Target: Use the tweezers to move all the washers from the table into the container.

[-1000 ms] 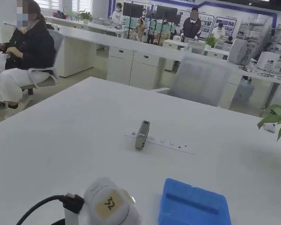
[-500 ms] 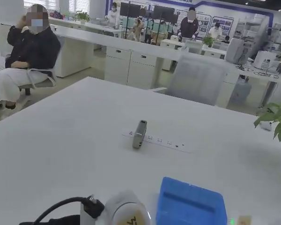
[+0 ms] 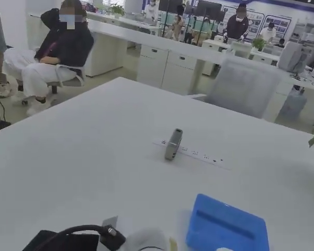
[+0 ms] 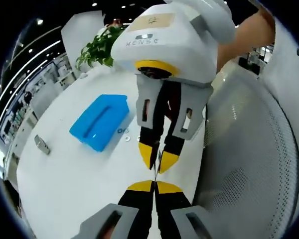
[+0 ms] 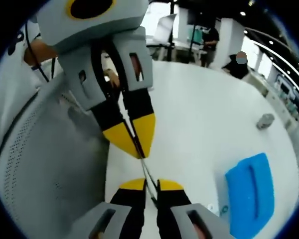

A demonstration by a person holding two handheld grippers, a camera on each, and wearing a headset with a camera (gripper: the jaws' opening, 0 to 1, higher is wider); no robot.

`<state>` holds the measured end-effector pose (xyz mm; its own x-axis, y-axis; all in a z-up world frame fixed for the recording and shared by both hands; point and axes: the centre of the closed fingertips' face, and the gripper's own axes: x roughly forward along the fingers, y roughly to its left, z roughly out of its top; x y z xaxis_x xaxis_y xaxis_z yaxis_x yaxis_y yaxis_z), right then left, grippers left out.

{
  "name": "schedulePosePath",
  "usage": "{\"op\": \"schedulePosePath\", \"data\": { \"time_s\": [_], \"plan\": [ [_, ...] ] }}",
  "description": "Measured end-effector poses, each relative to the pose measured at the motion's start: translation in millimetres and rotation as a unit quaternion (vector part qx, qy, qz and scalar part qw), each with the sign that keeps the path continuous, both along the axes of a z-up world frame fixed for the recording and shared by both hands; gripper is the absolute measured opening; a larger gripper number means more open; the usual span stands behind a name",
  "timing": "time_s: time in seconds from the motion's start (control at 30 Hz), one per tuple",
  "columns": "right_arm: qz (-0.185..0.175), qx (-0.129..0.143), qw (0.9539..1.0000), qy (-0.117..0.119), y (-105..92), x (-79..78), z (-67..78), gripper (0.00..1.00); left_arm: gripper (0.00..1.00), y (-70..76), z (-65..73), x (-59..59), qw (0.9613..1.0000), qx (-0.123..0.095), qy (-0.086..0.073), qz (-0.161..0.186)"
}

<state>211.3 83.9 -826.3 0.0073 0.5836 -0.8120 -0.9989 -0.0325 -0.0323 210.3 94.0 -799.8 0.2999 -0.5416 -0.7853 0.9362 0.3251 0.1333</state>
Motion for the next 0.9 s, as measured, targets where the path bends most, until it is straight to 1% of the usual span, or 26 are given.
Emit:
{"op": "schedulePosePath", "data": {
  "time_s": [0.03,0.07,0.1,0.17,0.2,0.23,0.27,0.33,0.37,0.4,0.43,0.47,0.5,0.53,0.57,0.6,0.63,0.7,0.73,0.77,0.8,0.83,0.9],
  "plan": [
    [0.003,-0.005,1.0,0.001,-0.3,-1.2,-0.5,0.02,0.0,0.3,-1.3,-1.1,1.0,-0.003,-0.002,-0.005],
    [0.01,-0.006,0.9999,-0.002,-1.3,-1.8,0.0,0.02,0.0,0.0,-1.2,-0.1,0.9996,-0.01,-0.015,-0.02],
    [0.015,-0.007,0.9999,-0.004,-1.8,-1.9,0.4,0.02,0.0,-1.6,2.4,3.2,0.999,-0.028,-0.03,-0.017],
    [0.02,-0.007,0.9998,-0.005,-4.0,-0.4,3.1,0.02,0.0,-1.7,3.2,-0.3,0.9986,-0.048,-0.02,-0.01],
    [0.019,-0.008,0.9998,0.0,-5.0,-0.9,4.3,0.01,0.0,-2.2,4.5,1.5,0.998,-0.061,-0.02,0.002],
    [0.02,-0.008,0.9998,0.0,-5.4,-1.0,4.7,0.01,0.0,-2.3,7.0,4.4,0.9965,-0.079,-0.017,0.02],
    [0.022,-0.009,0.9997,-0.001,-6.6,-1.4,4.5,0.01,0.0,-1.2,7.9,4.9,0.9961,-0.085,-0.013,0.023],
    [0.021,-0.013,0.9997,-0.005,-8.8,0.0,3.8,0.01,0.0,1.5,11.7,7.3,0.9944,-0.101,-0.012,0.03],
    [0.015,-0.012,0.9998,-0.004,-10.3,1.8,3.7,0.01,0.0,0.5,15.5,8.9,0.9912,-0.125,-0.008,0.044],
    [0.006,-0.009,0.9999,0.002,-11.0,2.0,4.0,0.01,0.0,0.1,17.9,9.4,0.9882,-0.142,0.0,0.058],
    [-0.011,-0.002,0.9998,0.015,-10.3,1.6,5.0,0.01,0.02,-0.2,20.8,11.7,0.9818,-0.173,0.01,0.079],
    [-0.024,0.008,0.9995,0.017,-9.2,3.2,7.2,0.01,0.03,-0.6,21.8,11.4,0.9773,-0.192,0.02,0.087],
    [-0.041,0.024,0.9986,0.025,-7.3,4.0,10.8,0.01,0.03,-0.5,22.3,11.0,0.9726,-0.208,0.032,0.098],
    [-0.054,0.034,0.9974,0.035,-6.6,3.7,13.0,0.01,0.04,-0.6,23.1,10.6,0.9667,-0.228,0.041,0.109],
    [-0.068,0.05,0.9953,0.048,-5.6,3.9,16.0,0.01,0.05,-1.5,24.6,9.8,0.9629,-0.241,0.045,0.112],
    [-0.076,0.062,0.9936,0.056,-4.7,3.5,18.1,0.01,0.07,-3.6,27.6,8.3,0.9564,-0.261,0.053,0.119],
    [-0.083,0.075,0.9911,0.072,-3.4,0.7,20.6,0.01,0.1,-5.4,30.5,7.5,0.9518,-0.276,0.058,0.121],
    [-0.087,0.09,0.9884,0.086,-2.1,-2.5,23.0,0.01,0.12,-8.7,36.0,5.7,0.9438,-0.3,0.067,0.12],
    [-0.094,0.103,0.9847,0.105,-0.7,-5.5,25.6,0.01,0.13,-9.6,39.1,6.7,0.9396,-0.313,0.068,0.121],
    [-0.1,0.11,0.9829,0.108,0.3,-5.1,27.2,0.01,0.13,-9.6,40.0,6.2,0.939,-0.316,0.071,0.117],
    [-0.097,0.118,0.9822,0.109,0.6,-5.2,29.8,0.01,0.12,-10.3,40.5,5.4,0.9389,-0.317,0.074,0.113],
    [-0.096,0.121,0.9817,0.111,0.8,-5.4,31.4,0.01,0.11,-11.6,41.1,4.2,0.9391,-0.318,0.074,0.107],
    [-0.091,0.124,0.9819,0.11,1.5,-4.6,35.6,0.01,0.1,-14.8,44.4,2.7,0.9364,-0.328,0.081,0.095]
  ]
}}
